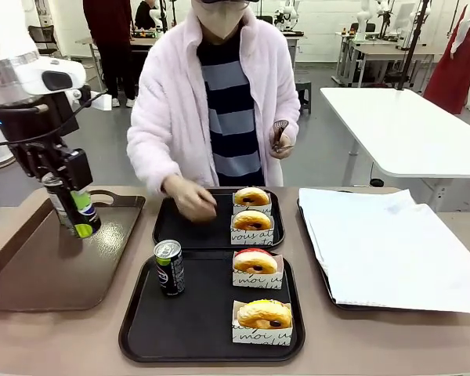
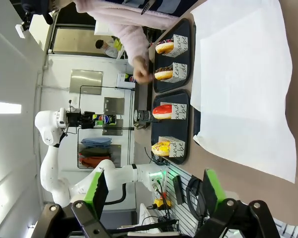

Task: Set up donuts and drinks on trays.
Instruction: Pick up one Pepsi coke from the Handle tray and place it on the Flat Tray without a Pepsi coke.

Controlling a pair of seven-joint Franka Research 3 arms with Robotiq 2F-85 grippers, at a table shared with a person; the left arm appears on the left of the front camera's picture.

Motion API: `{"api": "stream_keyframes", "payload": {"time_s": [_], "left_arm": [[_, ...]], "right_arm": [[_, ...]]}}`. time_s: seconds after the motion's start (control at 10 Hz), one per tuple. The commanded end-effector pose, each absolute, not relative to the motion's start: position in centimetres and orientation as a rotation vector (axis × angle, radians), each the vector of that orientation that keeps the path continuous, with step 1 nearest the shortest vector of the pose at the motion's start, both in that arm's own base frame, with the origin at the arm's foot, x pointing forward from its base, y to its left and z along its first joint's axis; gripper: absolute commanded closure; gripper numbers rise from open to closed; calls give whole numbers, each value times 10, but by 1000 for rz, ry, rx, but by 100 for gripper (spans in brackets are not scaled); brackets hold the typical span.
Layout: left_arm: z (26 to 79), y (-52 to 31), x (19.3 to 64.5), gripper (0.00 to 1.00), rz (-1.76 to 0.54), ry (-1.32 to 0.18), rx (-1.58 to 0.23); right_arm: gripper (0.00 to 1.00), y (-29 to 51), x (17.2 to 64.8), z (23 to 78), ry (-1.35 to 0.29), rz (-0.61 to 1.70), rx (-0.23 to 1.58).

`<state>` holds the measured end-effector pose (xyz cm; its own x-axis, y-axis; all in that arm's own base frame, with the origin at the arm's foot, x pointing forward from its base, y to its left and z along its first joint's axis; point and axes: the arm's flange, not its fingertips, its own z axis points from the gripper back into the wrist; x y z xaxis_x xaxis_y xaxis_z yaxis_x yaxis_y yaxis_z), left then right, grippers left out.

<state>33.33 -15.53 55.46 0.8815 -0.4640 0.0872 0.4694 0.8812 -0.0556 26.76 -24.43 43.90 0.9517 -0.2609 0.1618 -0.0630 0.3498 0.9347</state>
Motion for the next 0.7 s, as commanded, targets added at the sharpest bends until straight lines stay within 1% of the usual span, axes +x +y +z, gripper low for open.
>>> {"api": "stream_keyframes", "payload": {"time_s": [0.0, 0.1, 0.3, 0.4, 0.6], "left_arm": [[551, -181, 368, 42, -440, -112, -27], [547, -197, 394, 42, -430, -121, -9], [529, -227, 439, 42, -382, -55, -44], [520, -242, 470, 42, -363, -43, -30], [496, -266, 501, 42, -335, -30, 4]], "right_arm": [[0, -245, 268, 439, -315, -124, 1224], [0, -245, 268, 439, -315, -124, 1224], [0, -245, 268, 439, -315, -124, 1224], [0, -245, 268, 439, -315, -124, 1224], [0, -245, 268, 439, -315, -124, 1224]]}}
